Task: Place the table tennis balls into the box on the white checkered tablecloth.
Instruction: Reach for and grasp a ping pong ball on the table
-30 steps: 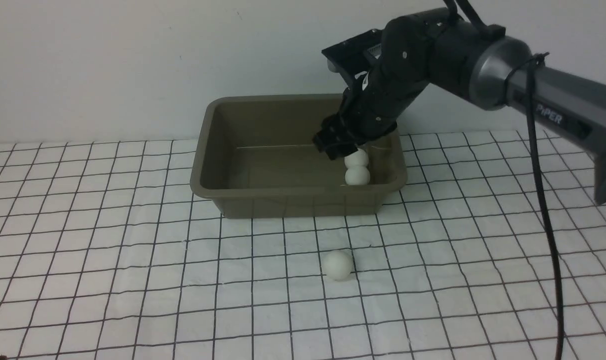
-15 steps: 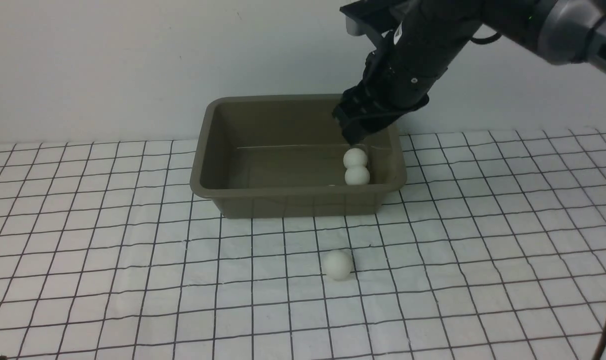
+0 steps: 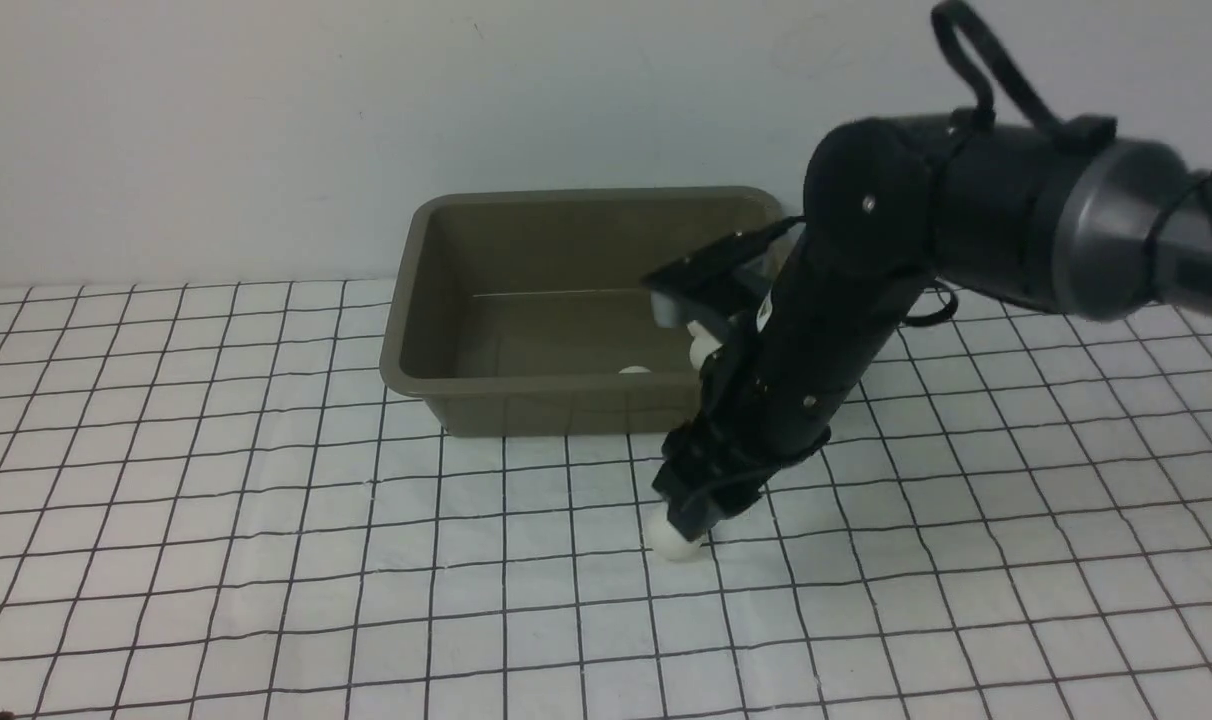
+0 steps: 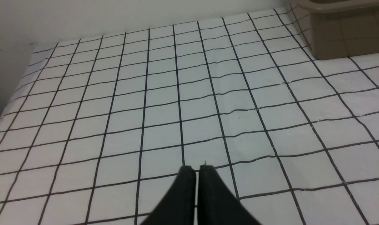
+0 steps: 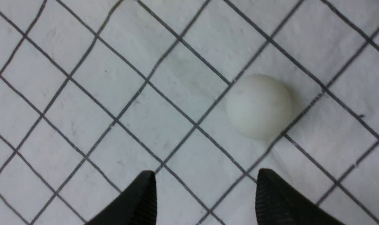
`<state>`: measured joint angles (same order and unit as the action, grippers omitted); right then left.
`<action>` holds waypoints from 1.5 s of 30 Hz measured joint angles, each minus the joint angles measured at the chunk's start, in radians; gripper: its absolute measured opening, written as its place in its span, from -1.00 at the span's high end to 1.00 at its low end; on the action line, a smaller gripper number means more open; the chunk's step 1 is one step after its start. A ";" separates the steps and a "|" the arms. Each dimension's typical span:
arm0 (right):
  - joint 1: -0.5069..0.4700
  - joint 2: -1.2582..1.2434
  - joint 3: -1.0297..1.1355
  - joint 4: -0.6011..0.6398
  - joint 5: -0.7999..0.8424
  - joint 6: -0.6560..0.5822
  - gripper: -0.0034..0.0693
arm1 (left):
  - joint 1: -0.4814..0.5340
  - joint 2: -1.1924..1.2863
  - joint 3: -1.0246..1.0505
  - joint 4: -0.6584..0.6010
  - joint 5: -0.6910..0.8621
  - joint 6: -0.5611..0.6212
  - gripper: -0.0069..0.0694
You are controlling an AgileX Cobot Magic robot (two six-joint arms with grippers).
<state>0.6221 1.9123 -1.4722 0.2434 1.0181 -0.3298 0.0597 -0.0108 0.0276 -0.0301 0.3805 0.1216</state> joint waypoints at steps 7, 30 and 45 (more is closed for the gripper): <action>0.108 0.000 0.006 -0.198 -0.120 0.093 -0.17 | 0.000 0.000 0.000 0.000 0.000 0.000 0.83; 0.119 0.087 0.006 -0.357 -0.162 0.204 -0.17 | 0.000 0.000 0.000 0.000 0.000 0.000 0.83; 0.119 0.152 0.006 -0.409 -0.187 0.214 -0.17 | 0.000 0.000 0.000 0.000 0.000 0.000 0.83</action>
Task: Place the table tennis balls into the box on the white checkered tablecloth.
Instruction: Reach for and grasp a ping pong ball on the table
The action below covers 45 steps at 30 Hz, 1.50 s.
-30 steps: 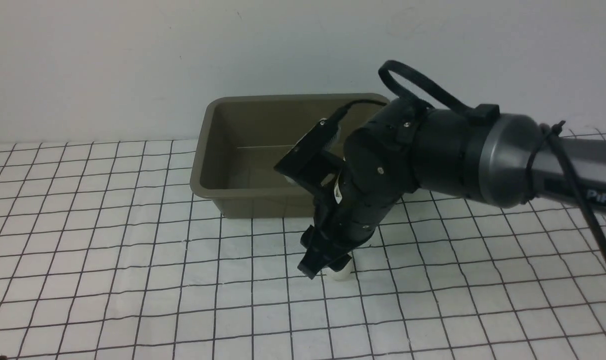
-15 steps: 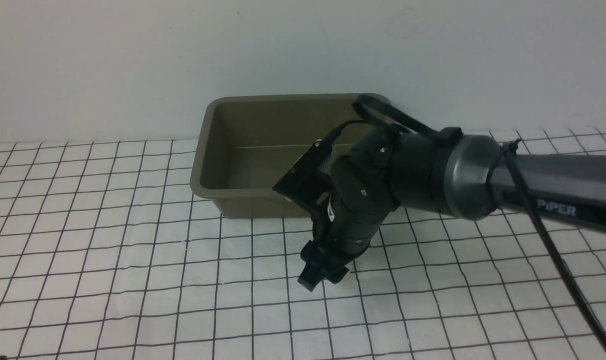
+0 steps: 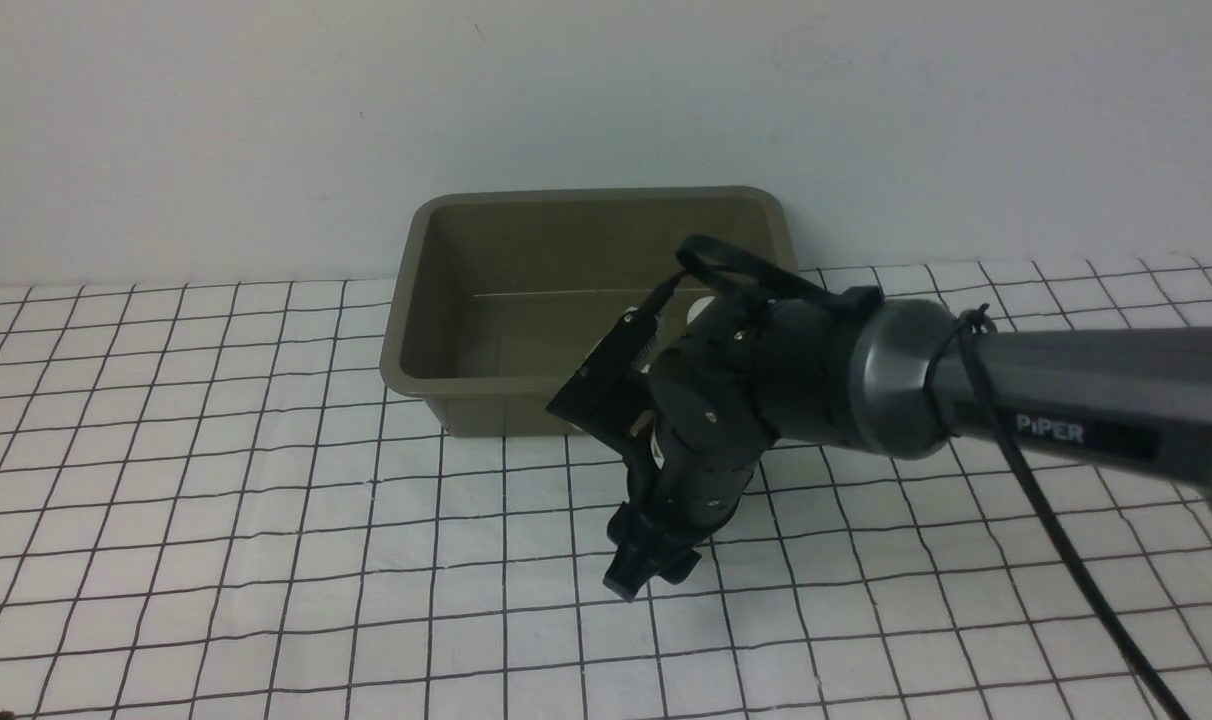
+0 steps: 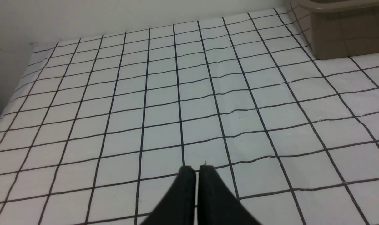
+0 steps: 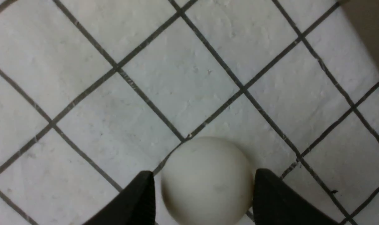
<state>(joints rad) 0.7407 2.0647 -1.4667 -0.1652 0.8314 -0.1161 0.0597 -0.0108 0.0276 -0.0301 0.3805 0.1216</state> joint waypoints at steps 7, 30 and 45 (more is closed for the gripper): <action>0.000 0.007 0.000 -0.038 -0.017 0.027 -0.17 | 0.000 0.000 0.000 0.000 0.000 0.000 0.83; 0.000 0.007 0.000 -0.059 -0.032 0.038 -0.16 | 0.000 0.000 -0.001 0.000 0.000 0.000 0.83; 0.000 0.007 0.000 -0.059 -0.042 0.038 -0.16 | 0.000 0.000 -0.001 0.000 0.000 0.000 0.83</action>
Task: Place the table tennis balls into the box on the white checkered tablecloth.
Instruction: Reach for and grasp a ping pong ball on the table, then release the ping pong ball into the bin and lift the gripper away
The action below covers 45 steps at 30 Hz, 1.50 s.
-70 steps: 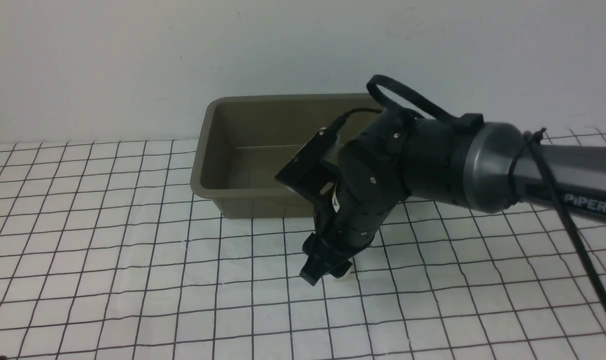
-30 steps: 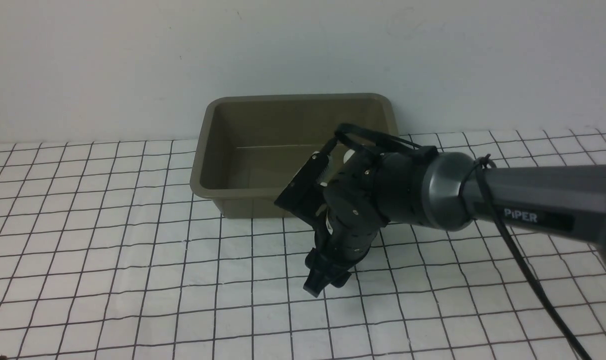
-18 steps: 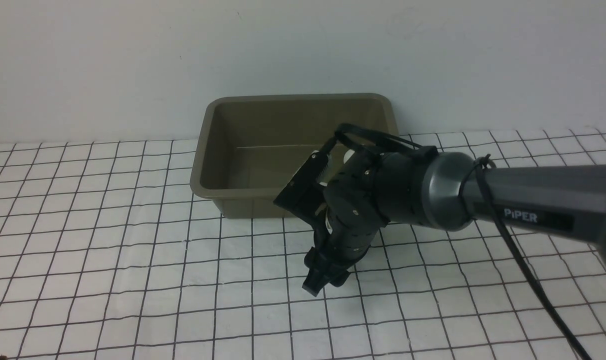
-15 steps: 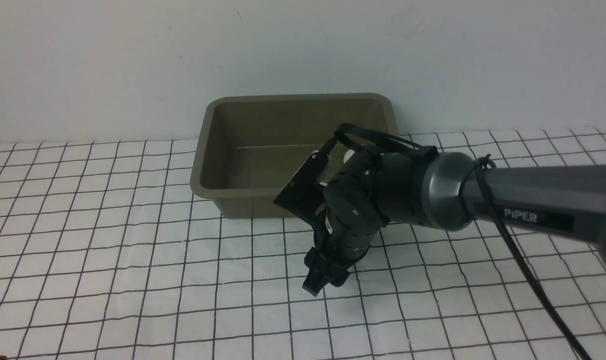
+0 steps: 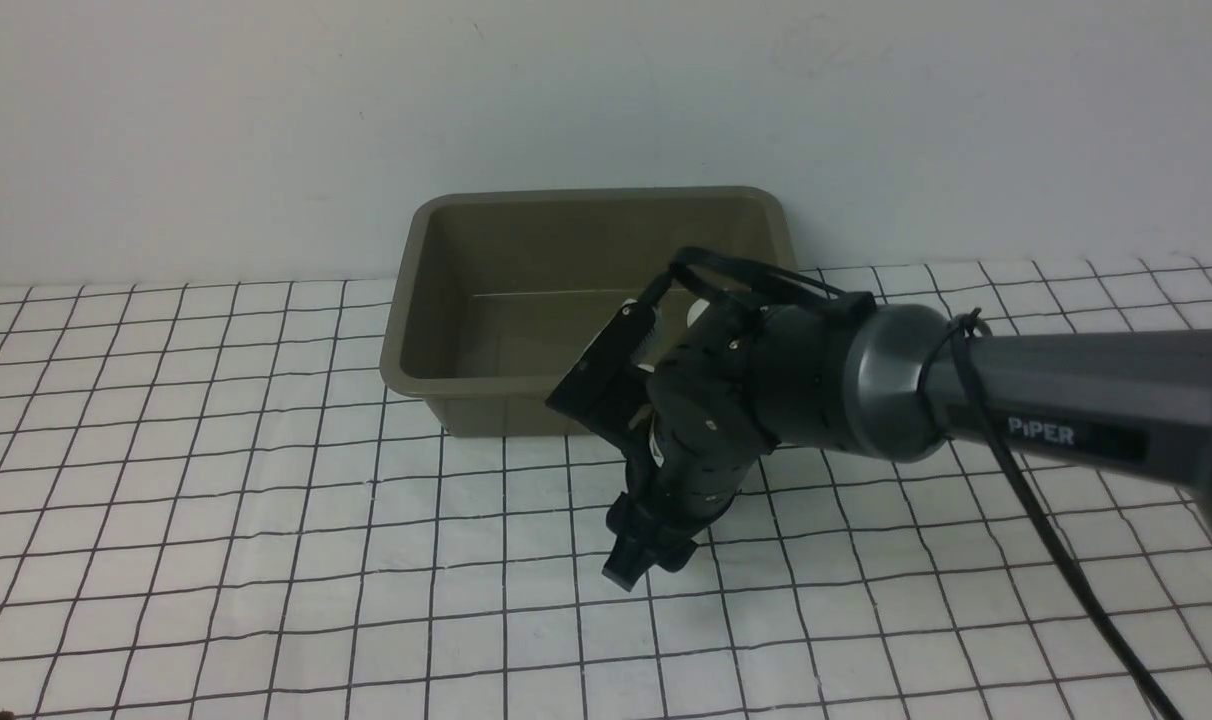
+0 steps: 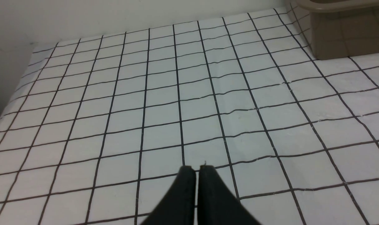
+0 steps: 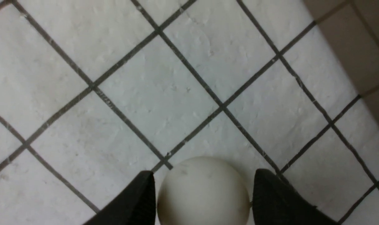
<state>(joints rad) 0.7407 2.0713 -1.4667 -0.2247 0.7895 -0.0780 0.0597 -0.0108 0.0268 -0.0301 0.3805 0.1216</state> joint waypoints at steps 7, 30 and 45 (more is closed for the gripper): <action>0.000 0.021 0.000 -0.003 0.001 0.000 -0.16 | 0.000 0.000 0.000 0.000 0.000 0.000 0.83; 0.001 0.005 -0.083 0.112 0.139 -0.041 -0.10 | 0.000 0.000 0.000 0.000 0.000 0.000 0.83; -0.062 -0.130 -0.231 0.168 0.019 -0.125 -0.10 | 0.000 0.000 0.000 0.000 0.000 0.000 0.83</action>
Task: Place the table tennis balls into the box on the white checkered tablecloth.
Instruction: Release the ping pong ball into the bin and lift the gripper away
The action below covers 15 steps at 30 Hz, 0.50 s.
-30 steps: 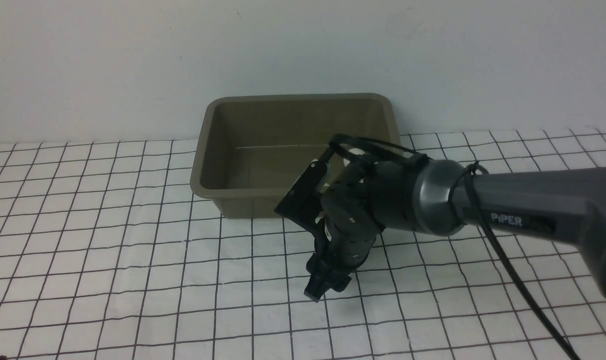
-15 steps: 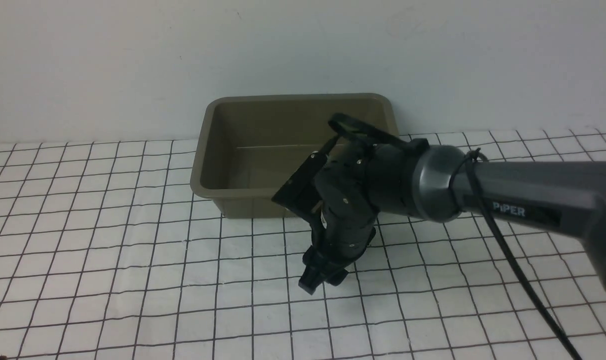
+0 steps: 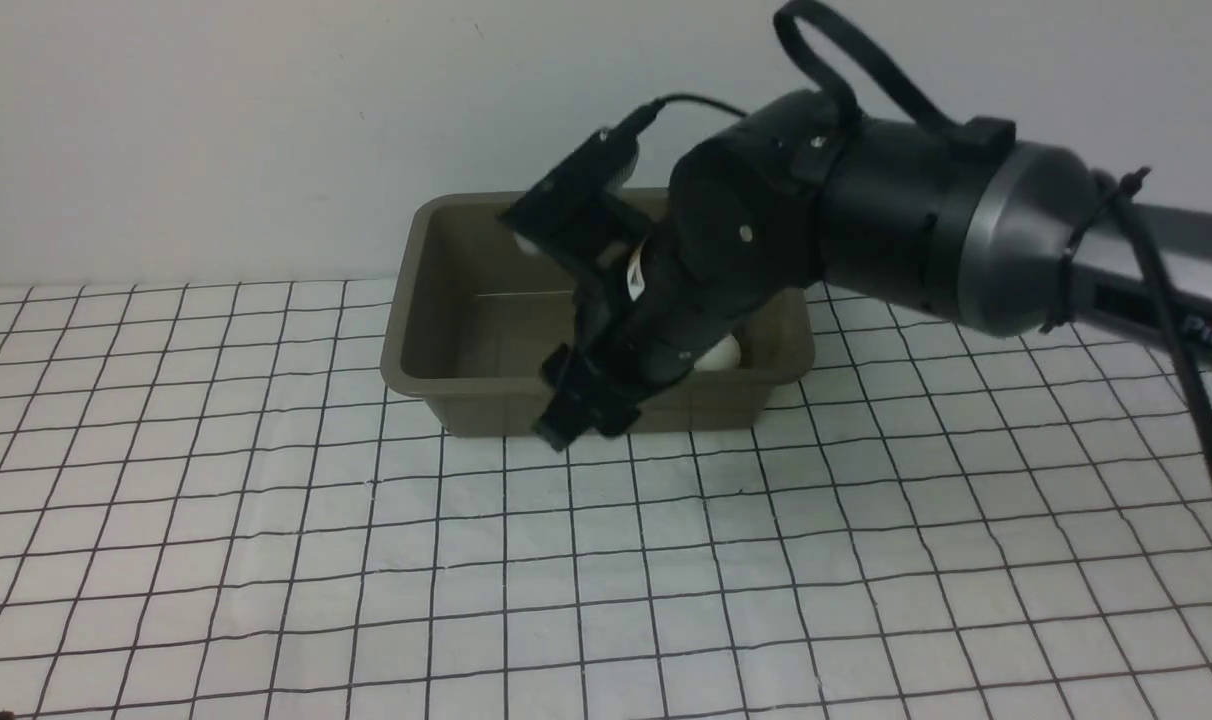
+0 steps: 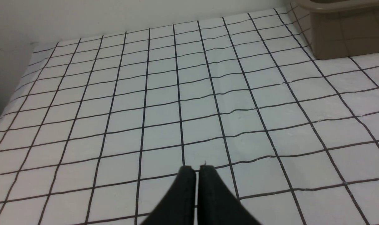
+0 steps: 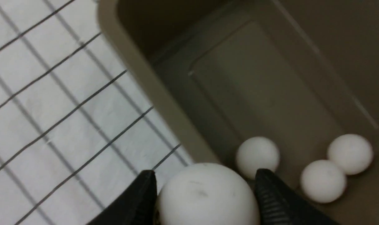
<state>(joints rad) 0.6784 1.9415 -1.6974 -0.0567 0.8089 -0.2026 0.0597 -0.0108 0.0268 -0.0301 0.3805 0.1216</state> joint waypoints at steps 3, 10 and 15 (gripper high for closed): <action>-0.058 0.040 -0.027 -0.012 -0.050 0.001 -0.10 | 0.000 0.000 0.000 0.000 0.000 0.000 0.83; -0.135 0.170 -0.034 -0.023 -0.181 -0.084 -0.10 | 0.000 0.000 0.000 0.000 0.000 0.000 0.83; -0.135 0.206 -0.035 -0.023 -0.262 -0.101 -0.17 | 0.000 0.000 0.000 0.000 0.000 0.000 0.83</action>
<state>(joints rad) 0.5431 2.1472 -1.7320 -0.0798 0.5469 -0.3040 0.0597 -0.0108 0.0268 -0.0301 0.3805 0.1216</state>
